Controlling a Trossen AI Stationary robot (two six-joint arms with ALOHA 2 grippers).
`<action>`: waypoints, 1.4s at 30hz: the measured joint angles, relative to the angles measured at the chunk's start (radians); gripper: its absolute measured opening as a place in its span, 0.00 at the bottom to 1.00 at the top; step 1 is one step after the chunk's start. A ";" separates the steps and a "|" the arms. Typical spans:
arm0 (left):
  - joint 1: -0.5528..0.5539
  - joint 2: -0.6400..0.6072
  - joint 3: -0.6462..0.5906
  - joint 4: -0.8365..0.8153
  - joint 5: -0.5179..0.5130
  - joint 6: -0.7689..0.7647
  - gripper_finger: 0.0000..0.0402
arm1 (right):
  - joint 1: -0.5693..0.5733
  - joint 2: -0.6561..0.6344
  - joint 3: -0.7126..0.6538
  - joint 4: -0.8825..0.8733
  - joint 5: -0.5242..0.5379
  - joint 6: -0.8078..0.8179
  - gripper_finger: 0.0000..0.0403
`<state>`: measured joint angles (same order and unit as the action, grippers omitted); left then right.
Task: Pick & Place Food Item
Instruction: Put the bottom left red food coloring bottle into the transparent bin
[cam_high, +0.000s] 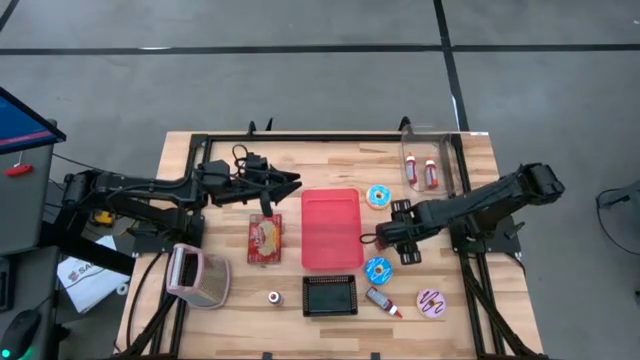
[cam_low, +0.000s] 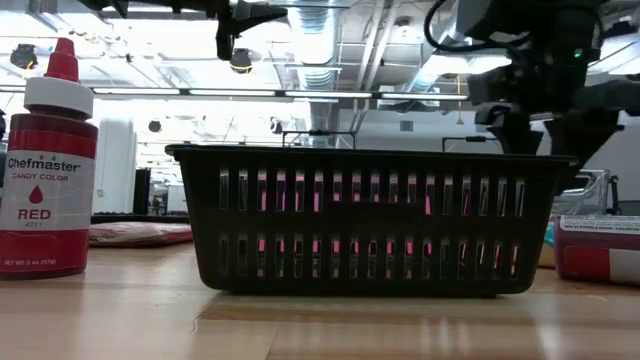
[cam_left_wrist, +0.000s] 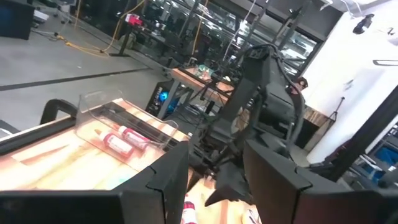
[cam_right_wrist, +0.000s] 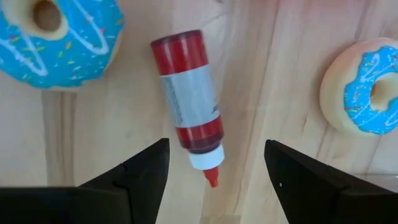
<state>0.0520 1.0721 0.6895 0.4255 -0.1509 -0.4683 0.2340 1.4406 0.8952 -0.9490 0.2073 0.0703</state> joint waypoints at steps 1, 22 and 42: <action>-0.003 0.000 0.000 0.000 0.000 0.000 0.37 | -0.006 -0.001 -0.006 0.006 0.000 -0.001 0.63; -0.286 -0.091 0.002 -0.775 0.149 0.232 0.37 | -0.031 -0.006 -0.057 0.010 -0.090 0.090 0.63; -0.466 0.092 0.056 -0.803 0.253 0.207 0.63 | 0.045 -0.191 -0.058 -0.096 -0.106 0.333 0.63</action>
<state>-0.4145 1.1643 0.7454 -0.3771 0.1021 -0.2610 0.2794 1.2491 0.8375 -1.0446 0.1015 0.4031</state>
